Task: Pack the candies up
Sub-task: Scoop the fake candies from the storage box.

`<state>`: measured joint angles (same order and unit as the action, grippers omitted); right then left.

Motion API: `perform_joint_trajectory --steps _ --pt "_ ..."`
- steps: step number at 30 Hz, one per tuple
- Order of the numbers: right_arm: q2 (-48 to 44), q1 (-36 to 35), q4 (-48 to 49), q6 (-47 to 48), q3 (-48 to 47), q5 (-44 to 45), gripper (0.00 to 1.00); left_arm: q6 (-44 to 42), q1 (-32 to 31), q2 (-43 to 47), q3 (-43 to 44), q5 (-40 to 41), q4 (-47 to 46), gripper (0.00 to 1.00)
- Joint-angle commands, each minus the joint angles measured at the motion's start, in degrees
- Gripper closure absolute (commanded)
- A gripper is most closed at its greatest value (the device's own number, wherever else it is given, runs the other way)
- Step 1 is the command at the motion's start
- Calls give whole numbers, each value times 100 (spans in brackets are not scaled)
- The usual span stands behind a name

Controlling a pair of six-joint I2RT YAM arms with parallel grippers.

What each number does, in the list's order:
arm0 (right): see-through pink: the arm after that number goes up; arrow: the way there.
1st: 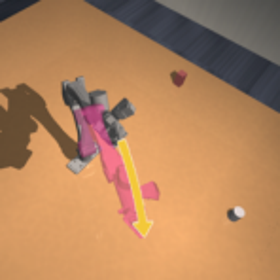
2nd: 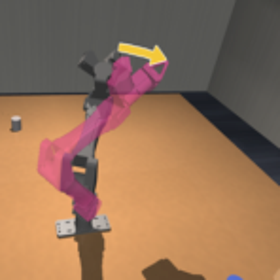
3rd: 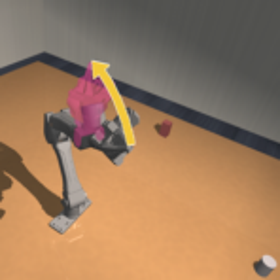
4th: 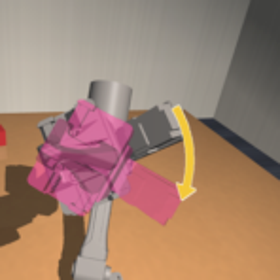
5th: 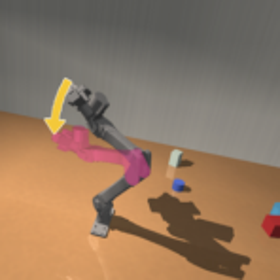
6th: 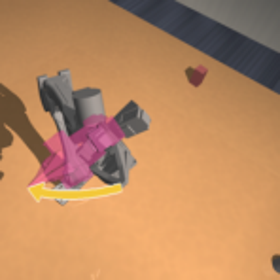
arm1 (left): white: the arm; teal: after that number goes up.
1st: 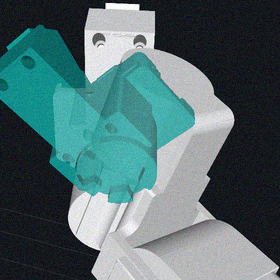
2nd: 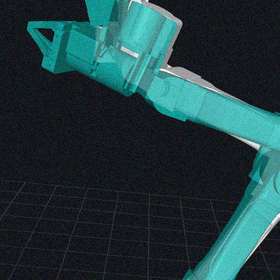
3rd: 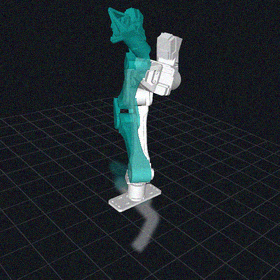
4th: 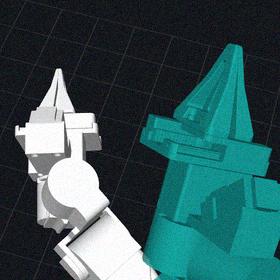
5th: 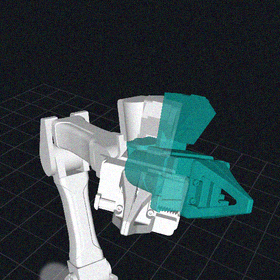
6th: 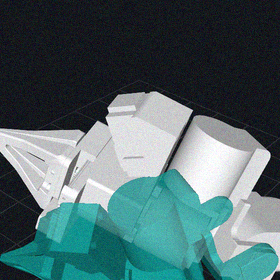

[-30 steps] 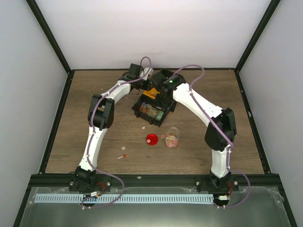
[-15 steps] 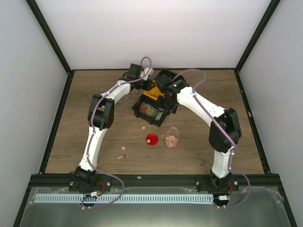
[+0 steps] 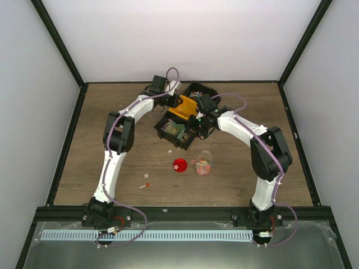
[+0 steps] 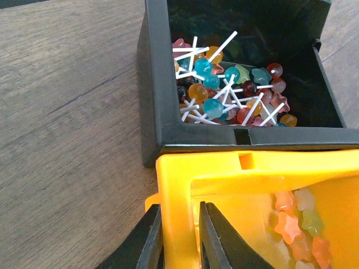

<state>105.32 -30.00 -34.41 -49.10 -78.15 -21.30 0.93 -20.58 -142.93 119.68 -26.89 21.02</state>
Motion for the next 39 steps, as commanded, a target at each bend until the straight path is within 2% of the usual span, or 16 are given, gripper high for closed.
perform_joint_trajectory --steps 1,13,19,23,30,39 --pt "370 38 -375 -37 532 175 99 -200 -17 130 -164 61 403 83" --pt "991 91 -328 -279 -107 -123 99 -143 -19 77 -154 26 492 85" --pt "814 196 881 -458 616 -664 99 -109 -16 90 -133 -15 525 85" --pt "928 204 1263 -471 733 -902 99 -135 -19 90 -142 10 599 85" --pt "253 247 2591 -537 1686 -1377 99 -166 6 82 -138 132 624 85" --pt "-178 321 3156 -713 2222 -1633 99 -122 63 68 -129 199 607 85"
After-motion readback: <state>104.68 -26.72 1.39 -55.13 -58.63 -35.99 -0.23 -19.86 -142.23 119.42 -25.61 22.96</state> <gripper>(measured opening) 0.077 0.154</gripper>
